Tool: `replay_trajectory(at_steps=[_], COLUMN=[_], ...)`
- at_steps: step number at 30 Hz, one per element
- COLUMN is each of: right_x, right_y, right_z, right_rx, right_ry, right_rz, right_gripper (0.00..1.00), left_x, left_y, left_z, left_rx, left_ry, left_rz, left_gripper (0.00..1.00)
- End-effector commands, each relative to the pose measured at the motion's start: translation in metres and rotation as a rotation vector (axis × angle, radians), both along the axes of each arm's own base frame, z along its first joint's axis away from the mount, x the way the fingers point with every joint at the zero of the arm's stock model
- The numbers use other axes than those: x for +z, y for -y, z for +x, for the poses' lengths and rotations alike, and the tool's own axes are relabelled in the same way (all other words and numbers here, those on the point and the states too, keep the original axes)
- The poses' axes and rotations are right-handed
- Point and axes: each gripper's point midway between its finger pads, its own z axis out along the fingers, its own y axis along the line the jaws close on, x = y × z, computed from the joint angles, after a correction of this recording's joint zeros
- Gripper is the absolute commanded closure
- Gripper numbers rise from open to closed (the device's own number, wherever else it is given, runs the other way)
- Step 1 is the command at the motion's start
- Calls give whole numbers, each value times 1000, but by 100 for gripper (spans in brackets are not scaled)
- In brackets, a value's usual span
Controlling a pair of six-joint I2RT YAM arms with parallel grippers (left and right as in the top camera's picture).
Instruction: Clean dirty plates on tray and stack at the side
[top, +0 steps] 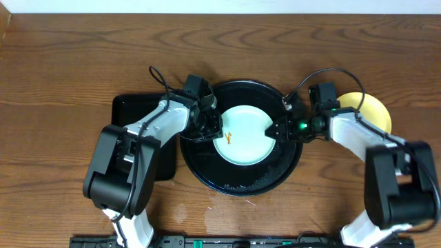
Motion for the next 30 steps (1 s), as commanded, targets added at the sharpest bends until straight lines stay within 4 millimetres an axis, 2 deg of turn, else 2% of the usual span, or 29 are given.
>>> replay_trajectory(at_steps=[1,4,6,12,16,19,22,24,25,28,30], right_x=[5,-10,-15,-7,-6,0,8,14,18,25,29], right_y=[-16,-15,-15,-15,-8,-3,5,11,14,23,26], right_z=[-3,-5,-6,1,8,14,22,26,29,35,36], right_rx=[25,19,19,20,-26,-42,-66,-82,-92,-118,-130], right_ry=[-57,-92,-103,-60,-46,-2,57,91,116,174,205], right_rz=[146,142,139,140,79,37,-27,-71,-100,-187,-241], right_gripper=[55,55,60,82,99,99,99,99,99,99,99], left_x=[-27,-27,-27,-27,-26,-20,-2,16,29,62,82], left_y=[-22,-22,-22,-22,-21,-17,-12,-11,-12,-19,-31], left_z=[-13,-13,-13,-13,-12,-10,-3,1,3,6,6], left_rx=[29,29,29,29,29,26,28,32,37,35,57], left_ry=[-52,-52,-52,-52,-47,-45,-24,-5,12,75,119], left_rz=[110,110,110,109,107,82,45,22,15,1,18], left_gripper=[92,92,92,92,92,92,83,71,68,60,57])
